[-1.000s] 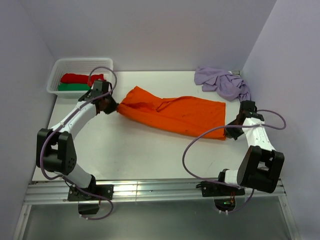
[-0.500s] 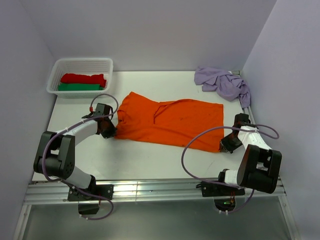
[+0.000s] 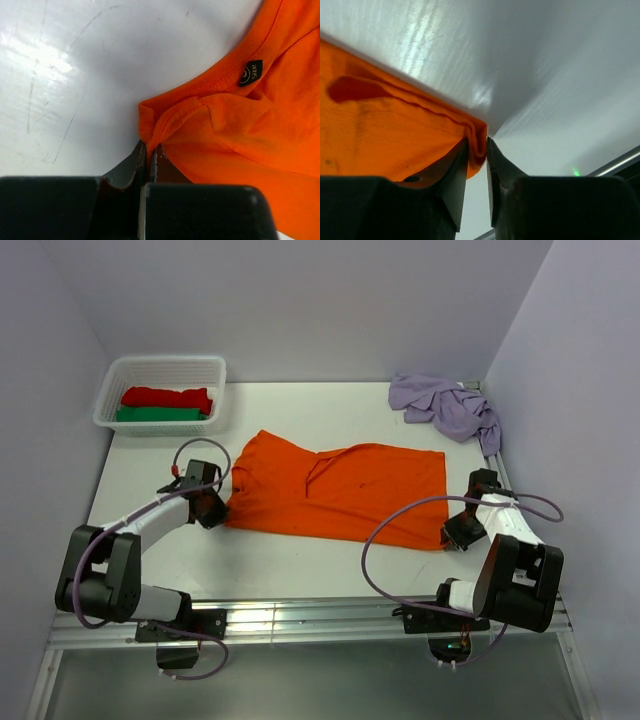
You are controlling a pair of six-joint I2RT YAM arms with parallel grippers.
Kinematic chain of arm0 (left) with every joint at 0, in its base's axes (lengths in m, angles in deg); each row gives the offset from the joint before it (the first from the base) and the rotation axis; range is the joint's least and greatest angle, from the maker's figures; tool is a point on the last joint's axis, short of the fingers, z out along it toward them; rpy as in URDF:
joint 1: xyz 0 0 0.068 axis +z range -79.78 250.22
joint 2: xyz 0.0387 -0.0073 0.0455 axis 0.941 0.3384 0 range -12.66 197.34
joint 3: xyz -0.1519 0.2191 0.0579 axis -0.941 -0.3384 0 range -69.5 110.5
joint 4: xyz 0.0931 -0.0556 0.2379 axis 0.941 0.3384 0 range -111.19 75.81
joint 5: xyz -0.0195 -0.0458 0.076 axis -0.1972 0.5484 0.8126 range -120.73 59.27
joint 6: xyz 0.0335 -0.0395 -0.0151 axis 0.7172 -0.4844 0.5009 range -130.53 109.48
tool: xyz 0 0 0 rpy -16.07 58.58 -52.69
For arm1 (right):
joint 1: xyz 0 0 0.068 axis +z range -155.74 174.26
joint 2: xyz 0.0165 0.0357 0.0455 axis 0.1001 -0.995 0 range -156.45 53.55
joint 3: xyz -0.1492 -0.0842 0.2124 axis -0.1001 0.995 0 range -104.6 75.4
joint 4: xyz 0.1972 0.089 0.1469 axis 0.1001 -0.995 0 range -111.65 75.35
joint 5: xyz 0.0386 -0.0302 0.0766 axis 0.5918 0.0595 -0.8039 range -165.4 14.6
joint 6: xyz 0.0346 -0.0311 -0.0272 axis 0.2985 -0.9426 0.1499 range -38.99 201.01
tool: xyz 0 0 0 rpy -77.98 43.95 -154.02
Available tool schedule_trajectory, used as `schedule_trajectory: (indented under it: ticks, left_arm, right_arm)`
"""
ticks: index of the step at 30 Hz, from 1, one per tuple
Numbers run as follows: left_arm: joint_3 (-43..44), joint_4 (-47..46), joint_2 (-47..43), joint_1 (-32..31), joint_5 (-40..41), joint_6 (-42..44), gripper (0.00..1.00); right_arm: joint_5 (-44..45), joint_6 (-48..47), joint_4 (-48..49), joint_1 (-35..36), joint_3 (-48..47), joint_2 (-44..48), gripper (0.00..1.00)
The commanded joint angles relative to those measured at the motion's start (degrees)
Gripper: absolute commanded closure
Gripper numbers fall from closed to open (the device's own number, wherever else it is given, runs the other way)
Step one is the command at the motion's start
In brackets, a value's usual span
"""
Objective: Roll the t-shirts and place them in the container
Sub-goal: Fold the tshirt
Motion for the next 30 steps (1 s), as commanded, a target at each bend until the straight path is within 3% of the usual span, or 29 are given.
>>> schedule_trajectory:
  ticks: [1, 3, 4, 6, 9, 17, 23, 30]
  left_arm:
    - [-2.33, 2.5, -2.92, 0.01, 1.98, -1.89, 0.97]
    - [-2.86, 2.68, -3.72, 0.01, 1.98, -2.42, 0.87]
    - [-2.95, 3.11, -4.33, 0.01, 2.06, -2.51, 0.74]
    - [-2.51, 3.73, -4.86, 0.01, 2.15, -2.42, 0.63]
    - [-0.67, 6.54, -5.47, 0.01, 3.47, -1.72, 0.57]
    - [14.52, 16.03, -4.95, 1.24, 6.54, 1.88, 0.5]
    - [26.48, 15.25, 1.02, 1.94, 2.95, 6.19, 0.5]
    - [34.83, 9.71, 11.83, 2.56, -4.34, 10.85, 0.54]
  right_arm:
    - [3.16, 1.06, -2.31, -0.39, -1.54, 1.58, 0.67]
    - [3.25, 0.8, -2.67, -0.39, -2.07, 1.76, 0.59]
    - [3.25, 0.62, -2.75, -0.39, -2.24, 1.76, 0.54]
    - [3.34, 0.01, -2.93, -0.39, -3.12, 1.76, 0.54]
    - [3.25, -1.05, -3.63, -0.39, -5.05, 2.63, 0.53]
    - [-1.4, -3.87, -2.68, 3.9, -12.78, 6.76, 0.5]
    - [-6.24, 1.14, 5.84, 19.71, -16.56, 3.53, 0.51]
    - [-11.42, 5.62, 18.24, 35.8, -23.07, -9.12, 0.65]
